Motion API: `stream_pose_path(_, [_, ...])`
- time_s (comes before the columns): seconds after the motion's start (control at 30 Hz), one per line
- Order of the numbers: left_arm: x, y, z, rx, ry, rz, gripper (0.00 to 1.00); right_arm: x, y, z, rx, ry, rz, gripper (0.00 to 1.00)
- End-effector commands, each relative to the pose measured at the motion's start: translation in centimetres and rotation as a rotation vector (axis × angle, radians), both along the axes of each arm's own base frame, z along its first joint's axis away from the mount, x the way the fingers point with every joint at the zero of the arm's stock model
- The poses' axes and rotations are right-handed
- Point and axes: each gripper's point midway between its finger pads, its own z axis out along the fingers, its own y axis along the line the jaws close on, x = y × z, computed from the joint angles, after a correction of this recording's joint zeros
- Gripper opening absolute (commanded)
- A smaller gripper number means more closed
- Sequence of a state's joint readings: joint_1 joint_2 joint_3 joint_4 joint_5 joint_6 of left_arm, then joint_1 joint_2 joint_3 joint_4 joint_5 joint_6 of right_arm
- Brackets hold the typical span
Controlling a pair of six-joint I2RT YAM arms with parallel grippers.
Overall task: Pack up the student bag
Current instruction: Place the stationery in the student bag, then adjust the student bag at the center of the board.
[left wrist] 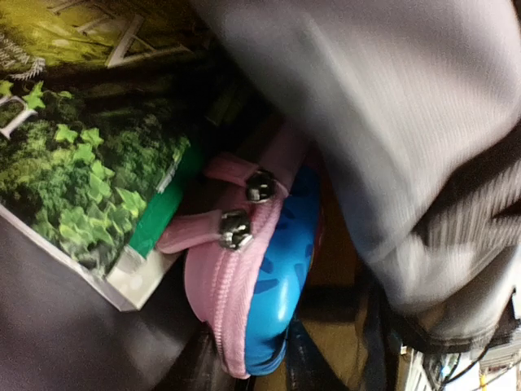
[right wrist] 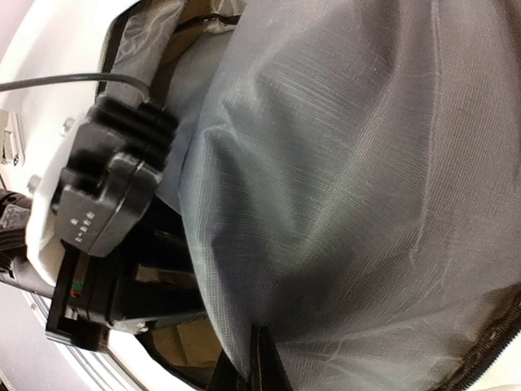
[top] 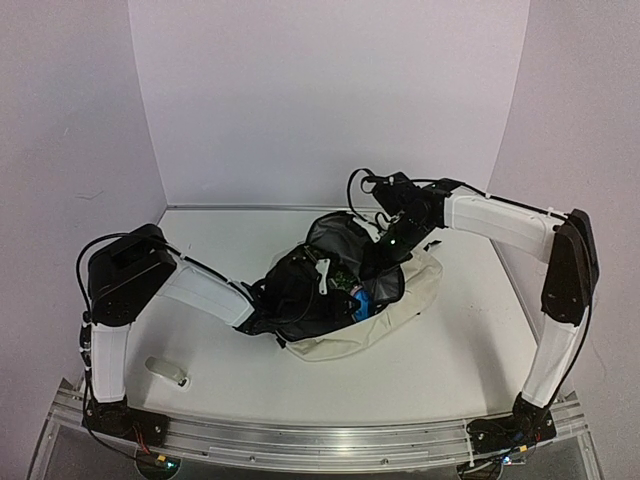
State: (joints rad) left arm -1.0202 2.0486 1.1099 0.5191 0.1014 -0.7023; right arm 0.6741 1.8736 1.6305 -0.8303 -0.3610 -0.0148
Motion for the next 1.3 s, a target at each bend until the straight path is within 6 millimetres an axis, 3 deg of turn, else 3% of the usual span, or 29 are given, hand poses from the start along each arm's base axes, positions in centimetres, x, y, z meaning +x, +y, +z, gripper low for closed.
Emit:
stream_pose_path(0.0, [-0.3, 0.3, 2.8, -0.033, -0.004, -0.019, 0.4, 2.9, -0.1, 2.4, 0.028, -0.113, 0.022, 0.0])
stream_pose_path(0.17, [-0.6, 1.9, 4.8, 0.025, 0.016, 0.005, 0.61, 5.1, -1.1, 3.2, 0.003, -0.162, 0.012, 0.01])
stream_pose_path(0.3, [0.0, 4.0, 6.1, 0.054, 0.034, 0.074, 0.71, 6.7, -2.1, 3.4, -0.056, -0.216, 0.0, 0.11])
stream_pose_path(0.33, [0.3, 4.9, 6.2, 0.058, 0.047, 0.099, 0.73, 6.8, -2.2, 3.4, -0.058, -0.21, -0.002, 0.17])
stream_pose_path(0.43, [1.3, 7.7, 6.3, 0.081, 0.083, 0.176, 0.75, 5.4, -1.5, 3.6, -0.013, -0.136, 0.039, 0.55])
stream_pose_path(0.47, [1.5, 8.6, 6.3, 0.089, 0.092, 0.198, 0.76, 4.8, -1.1, 4.0, 0.014, -0.113, 0.05, 0.63])
stream_pose_path(0.53, [1.7, 10.4, 5.9, 0.107, 0.112, 0.231, 0.77, 4.1, -0.7, 5.4, 0.063, -0.098, 0.058, 0.73])
stream_pose_path(0.63, [2.2, 12.8, 5.9, 0.121, 0.109, 0.291, 0.77, 4.4, -1.0, 7.6, 0.098, -0.133, 0.042, 0.8])
stream_pose_path(0.73, [2.2, 14.2, 6.0, 0.136, 0.106, 0.316, 0.78, 6.1, -2.5, 8.2, 0.093, -0.157, -0.002, 0.8])
stream_pose_path(0.87, [2.1, 15.0, 5.8, 0.148, 0.106, 0.329, 0.78, 8.5, -4.4, 6.7, 0.089, -0.112, -0.061, 0.71])
stream_pose_path(1.1, [2.1, 15.3, 5.6, 0.155, 0.11, 0.339, 0.78, 10.2, -4.1, 3.3, 0.083, -0.044, -0.065, 0.55])
stream_pose_path(1.27, [1.9, 16.1, 5.5, 0.16, 0.116, 0.36, 0.78, 10.6, -3.9, 0.0, 0.051, 0.013, -0.069, 0.52])
